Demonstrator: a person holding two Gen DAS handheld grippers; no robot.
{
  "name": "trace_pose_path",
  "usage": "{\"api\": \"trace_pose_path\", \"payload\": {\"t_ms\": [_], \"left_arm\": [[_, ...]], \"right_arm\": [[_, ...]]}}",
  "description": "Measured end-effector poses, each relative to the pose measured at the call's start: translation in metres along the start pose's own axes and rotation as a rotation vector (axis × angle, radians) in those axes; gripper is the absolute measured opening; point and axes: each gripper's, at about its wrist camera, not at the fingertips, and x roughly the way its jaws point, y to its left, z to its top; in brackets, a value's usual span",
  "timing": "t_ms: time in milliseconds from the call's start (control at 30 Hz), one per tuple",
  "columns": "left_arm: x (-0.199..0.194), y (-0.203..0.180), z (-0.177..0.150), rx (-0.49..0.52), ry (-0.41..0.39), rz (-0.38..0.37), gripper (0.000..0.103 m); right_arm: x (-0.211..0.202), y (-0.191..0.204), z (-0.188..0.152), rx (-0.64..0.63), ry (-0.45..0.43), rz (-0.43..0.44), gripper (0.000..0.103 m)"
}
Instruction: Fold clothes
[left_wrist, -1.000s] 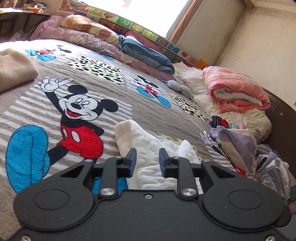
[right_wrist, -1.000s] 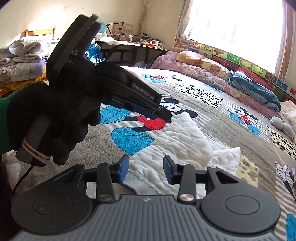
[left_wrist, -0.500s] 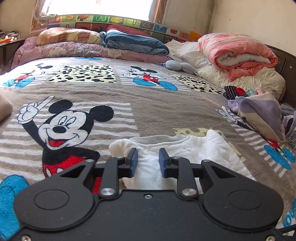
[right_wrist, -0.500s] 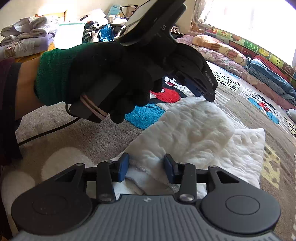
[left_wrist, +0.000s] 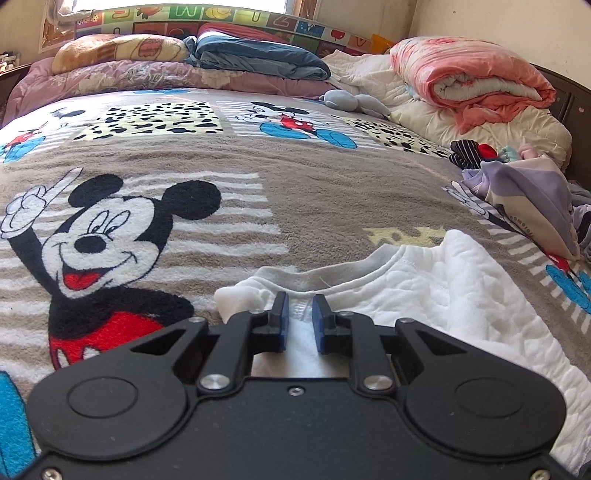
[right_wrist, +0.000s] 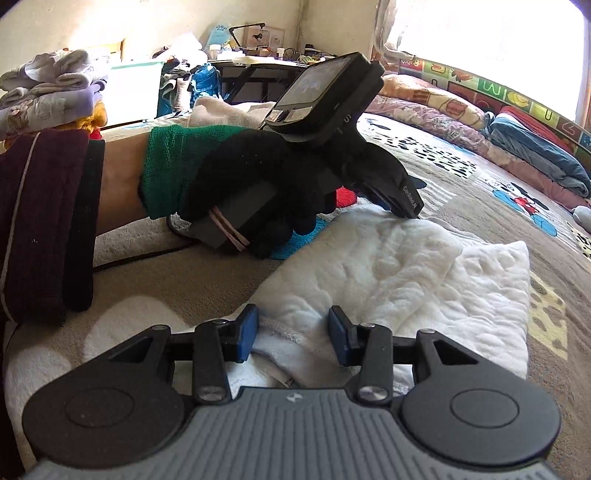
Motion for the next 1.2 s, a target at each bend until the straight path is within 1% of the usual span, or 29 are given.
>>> {"api": "trace_pose_path", "payload": {"t_ms": [100,167,200,233,267,300,367,433,467,500,533,567,600,667,767,867,967,1067,1133,1200], "left_arm": [[-0.029,0.014,0.009,-0.100,-0.069,-0.047,0.017],[-0.049,0.024,0.013,-0.144,-0.113,-0.040,0.018],[-0.058,0.028,0.015,-0.167,-0.133,-0.037,0.025],[-0.062,0.034,0.014,-0.194,-0.135,-0.032,0.032],[-0.065,0.039,0.013,-0.222,-0.136,-0.028,0.051],[-0.068,0.044,0.012,-0.248,-0.136,-0.024,0.058],[-0.062,0.051,0.007,-0.286,-0.100,-0.037,0.058],[-0.053,0.051,0.004,-0.312,-0.084,-0.079,0.058],[-0.050,0.047,0.004,-0.304,-0.080,-0.087,0.058],[-0.046,0.043,0.004,-0.296,-0.076,-0.093,0.054],[-0.040,0.039,0.005,-0.279,-0.069,-0.079,0.046],[-0.034,0.034,0.005,-0.262,-0.061,-0.065,0.026],[-0.028,0.031,0.005,-0.249,-0.055,-0.060,0.019],[-0.016,0.028,0.004,-0.233,-0.042,-0.060,0.013],[-0.013,0.032,0.005,-0.255,-0.043,-0.078,0.010],[-0.012,0.051,0.002,-0.373,-0.048,-0.144,0.009],[-0.005,0.060,-0.005,-0.437,-0.017,-0.164,0.009],[-0.003,0.057,-0.007,-0.424,-0.011,-0.142,0.011],[-0.003,0.053,-0.008,-0.401,-0.019,-0.131,0.012],[-0.012,0.051,-0.005,-0.397,-0.043,-0.123,0.014]], "right_arm": [[0.000,0.001,0.000,0.001,0.003,-0.004,0.043],[0.000,0.002,0.001,0.001,0.006,-0.010,0.043],[0.000,0.003,0.002,0.000,0.008,-0.013,0.043],[0.000,0.003,0.002,0.000,0.010,-0.016,0.043],[0.000,0.003,0.002,0.003,0.011,-0.017,0.043],[0.000,0.003,0.002,0.005,0.012,-0.017,0.043],[0.000,0.003,0.002,0.007,0.010,-0.019,0.043],[0.000,0.003,0.001,0.010,0.009,-0.022,0.043],[0.000,0.003,0.001,0.012,0.008,-0.023,0.043],[0.000,0.003,0.000,0.014,0.007,-0.023,0.043],[0.000,0.003,0.000,0.017,0.006,-0.024,0.043],[0.000,0.003,0.000,0.019,0.004,-0.025,0.043],[0.000,0.002,-0.001,0.021,0.002,-0.026,0.043],[-0.001,0.002,-0.002,0.025,-0.005,-0.028,0.043],[-0.002,0.002,-0.004,0.030,-0.013,-0.032,0.043],[-0.002,0.002,-0.005,0.034,-0.019,-0.033,0.043],[-0.002,0.002,-0.006,0.040,-0.026,-0.032,0.043],[-0.002,0.001,-0.005,0.044,-0.028,-0.032,0.043],[-0.002,0.000,-0.005,0.044,-0.027,-0.032,0.043],[-0.002,-0.002,-0.004,0.045,-0.023,-0.030,0.043]]}}
